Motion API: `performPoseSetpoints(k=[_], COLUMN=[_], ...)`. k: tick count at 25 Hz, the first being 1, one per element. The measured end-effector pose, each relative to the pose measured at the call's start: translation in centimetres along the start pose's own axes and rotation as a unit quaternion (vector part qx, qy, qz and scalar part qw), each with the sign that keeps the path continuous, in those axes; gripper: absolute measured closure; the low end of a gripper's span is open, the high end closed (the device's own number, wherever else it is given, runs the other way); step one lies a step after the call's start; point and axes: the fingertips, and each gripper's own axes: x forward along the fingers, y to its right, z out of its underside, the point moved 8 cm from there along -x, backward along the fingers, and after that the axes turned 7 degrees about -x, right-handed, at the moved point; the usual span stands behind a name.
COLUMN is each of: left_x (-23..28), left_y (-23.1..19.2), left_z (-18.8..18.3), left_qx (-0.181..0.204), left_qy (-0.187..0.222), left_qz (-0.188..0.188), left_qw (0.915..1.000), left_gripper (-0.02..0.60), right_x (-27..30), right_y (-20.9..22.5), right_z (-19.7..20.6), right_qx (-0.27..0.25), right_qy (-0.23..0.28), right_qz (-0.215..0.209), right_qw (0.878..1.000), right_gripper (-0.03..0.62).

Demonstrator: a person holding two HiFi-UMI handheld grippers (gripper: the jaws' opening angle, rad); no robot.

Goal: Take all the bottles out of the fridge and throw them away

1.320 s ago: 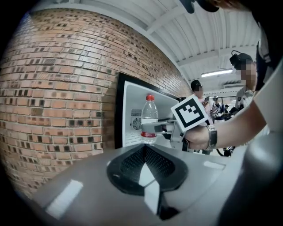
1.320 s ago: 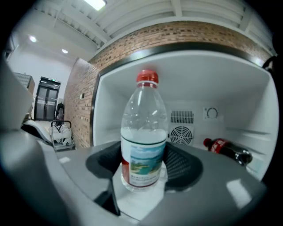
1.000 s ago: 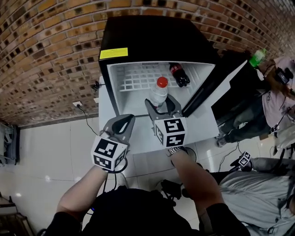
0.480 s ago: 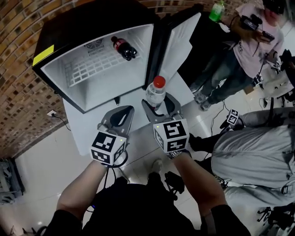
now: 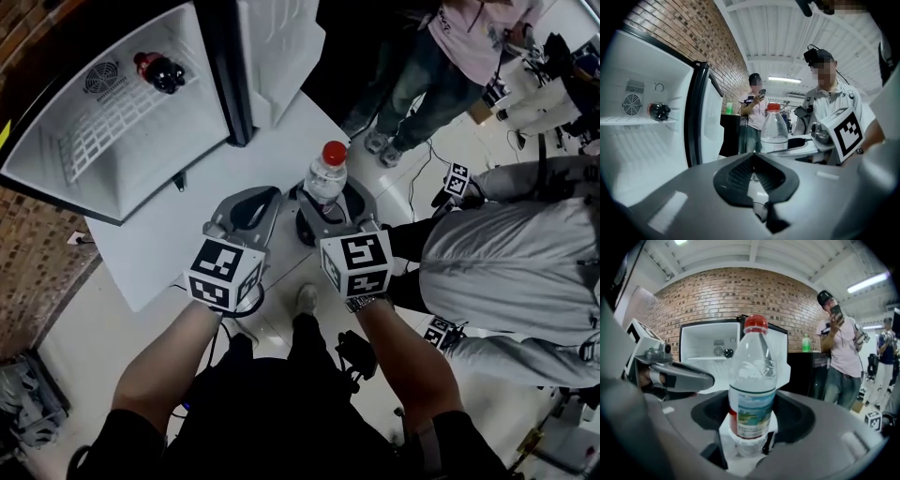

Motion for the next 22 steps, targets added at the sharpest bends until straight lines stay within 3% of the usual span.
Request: performPoseSetpoints(k=[12,22], left_x=[7.8,13.1], left_y=[3.3,1.8], left_z=[5.0,11.4], left_qx=[-0.01,-0.02], left_qy=[-0.065,-0.124], left_qz=[0.038,0.049], left_qw=[0.9971,0.9909], left_gripper=[0.578,0.578], right_x=[-1.4,3.1], right_y=[5.3,6.7], right_z=[9.7,20.3], right_qx=[0.049,0.101], right_qy=[-0.066,-0.142], right_qz=[0.029,0.014], right_qw=[0.996,0.984], right_gripper=[0.309,0.309])
